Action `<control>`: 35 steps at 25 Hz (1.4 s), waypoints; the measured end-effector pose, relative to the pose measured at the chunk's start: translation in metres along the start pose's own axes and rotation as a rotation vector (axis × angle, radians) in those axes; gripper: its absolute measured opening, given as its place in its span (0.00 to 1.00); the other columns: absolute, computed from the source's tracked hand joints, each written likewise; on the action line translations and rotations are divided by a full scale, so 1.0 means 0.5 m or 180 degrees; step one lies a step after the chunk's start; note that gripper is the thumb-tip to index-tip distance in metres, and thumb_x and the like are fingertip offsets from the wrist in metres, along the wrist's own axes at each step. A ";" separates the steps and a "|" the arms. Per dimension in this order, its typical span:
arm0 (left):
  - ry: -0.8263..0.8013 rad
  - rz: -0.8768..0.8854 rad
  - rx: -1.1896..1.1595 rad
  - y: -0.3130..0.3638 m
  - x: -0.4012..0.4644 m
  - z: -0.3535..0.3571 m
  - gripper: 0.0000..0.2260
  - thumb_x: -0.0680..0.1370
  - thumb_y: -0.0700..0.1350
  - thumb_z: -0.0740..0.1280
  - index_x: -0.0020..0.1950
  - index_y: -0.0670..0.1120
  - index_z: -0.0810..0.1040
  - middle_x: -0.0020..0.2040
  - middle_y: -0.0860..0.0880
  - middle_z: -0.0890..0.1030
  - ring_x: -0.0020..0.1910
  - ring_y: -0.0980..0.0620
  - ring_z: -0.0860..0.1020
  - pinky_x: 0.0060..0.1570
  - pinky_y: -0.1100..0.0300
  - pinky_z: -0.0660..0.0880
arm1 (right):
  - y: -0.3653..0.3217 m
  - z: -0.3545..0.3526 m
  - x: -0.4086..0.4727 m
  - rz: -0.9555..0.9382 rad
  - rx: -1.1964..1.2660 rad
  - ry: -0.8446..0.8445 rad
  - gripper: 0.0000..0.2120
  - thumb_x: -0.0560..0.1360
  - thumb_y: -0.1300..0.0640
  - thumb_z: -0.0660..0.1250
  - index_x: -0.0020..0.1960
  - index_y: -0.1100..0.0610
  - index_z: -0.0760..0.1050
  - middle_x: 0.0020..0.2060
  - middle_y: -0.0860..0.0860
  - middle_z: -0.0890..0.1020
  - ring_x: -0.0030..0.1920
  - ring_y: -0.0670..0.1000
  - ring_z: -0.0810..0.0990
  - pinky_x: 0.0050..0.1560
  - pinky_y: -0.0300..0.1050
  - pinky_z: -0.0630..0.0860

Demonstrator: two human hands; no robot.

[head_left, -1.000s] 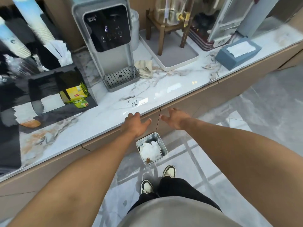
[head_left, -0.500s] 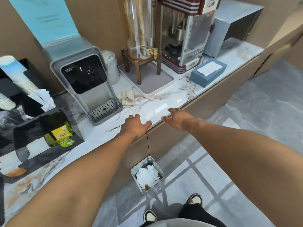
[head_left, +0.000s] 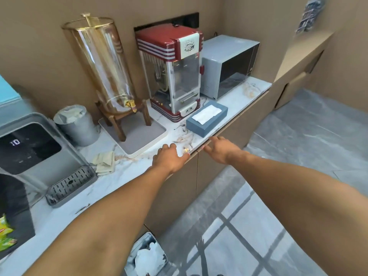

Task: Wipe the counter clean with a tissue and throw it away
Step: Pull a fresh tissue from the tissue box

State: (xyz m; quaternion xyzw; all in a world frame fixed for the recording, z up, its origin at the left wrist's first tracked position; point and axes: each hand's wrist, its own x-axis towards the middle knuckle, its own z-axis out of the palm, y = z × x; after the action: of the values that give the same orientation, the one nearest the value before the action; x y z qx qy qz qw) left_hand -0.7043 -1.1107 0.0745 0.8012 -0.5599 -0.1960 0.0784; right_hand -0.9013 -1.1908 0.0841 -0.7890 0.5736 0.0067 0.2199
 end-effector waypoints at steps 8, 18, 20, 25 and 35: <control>0.0042 -0.0004 0.0160 0.166 0.115 0.023 0.32 0.76 0.65 0.59 0.73 0.47 0.68 0.70 0.42 0.71 0.68 0.40 0.70 0.64 0.44 0.72 | 0.169 -0.073 0.085 -0.0032 0.0086 -0.0029 0.33 0.78 0.36 0.55 0.76 0.53 0.58 0.73 0.58 0.66 0.69 0.61 0.70 0.70 0.60 0.67; -0.0053 -0.0094 0.0099 0.217 0.406 0.079 0.23 0.79 0.57 0.60 0.69 0.45 0.70 0.68 0.41 0.71 0.66 0.39 0.71 0.64 0.43 0.72 | 0.251 -0.090 0.366 -0.0031 0.0181 -0.0241 0.28 0.79 0.44 0.59 0.75 0.55 0.62 0.71 0.57 0.67 0.67 0.60 0.71 0.68 0.58 0.69; -0.0068 -0.0052 0.0076 0.226 0.478 0.085 0.21 0.80 0.56 0.60 0.68 0.44 0.71 0.67 0.41 0.72 0.65 0.39 0.71 0.63 0.44 0.72 | 0.253 -0.099 0.441 -0.0087 0.0092 -0.0222 0.25 0.79 0.46 0.60 0.73 0.54 0.64 0.68 0.56 0.70 0.65 0.58 0.71 0.66 0.57 0.71; -0.0042 0.0080 0.0165 0.244 0.608 0.081 0.23 0.79 0.55 0.64 0.70 0.45 0.70 0.66 0.41 0.73 0.65 0.39 0.72 0.63 0.43 0.73 | 0.241 -0.121 0.606 -0.0215 -0.0060 -0.0097 0.22 0.78 0.54 0.61 0.71 0.55 0.67 0.66 0.55 0.71 0.65 0.58 0.70 0.63 0.54 0.71; -0.0097 -0.0172 0.0413 0.249 0.681 0.097 0.20 0.76 0.52 0.68 0.64 0.43 0.76 0.61 0.41 0.73 0.62 0.39 0.72 0.59 0.43 0.75 | 0.234 -0.118 0.770 -0.0498 -0.0415 -0.0303 0.21 0.78 0.56 0.60 0.71 0.55 0.64 0.64 0.58 0.70 0.62 0.61 0.70 0.60 0.55 0.72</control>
State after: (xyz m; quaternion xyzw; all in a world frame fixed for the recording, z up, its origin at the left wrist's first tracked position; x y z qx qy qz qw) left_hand -0.7310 -1.4671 -0.0037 0.8163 -0.5508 -0.1735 0.0125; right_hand -0.8900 -1.5879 -0.0036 -0.8428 0.4975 0.0643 0.1950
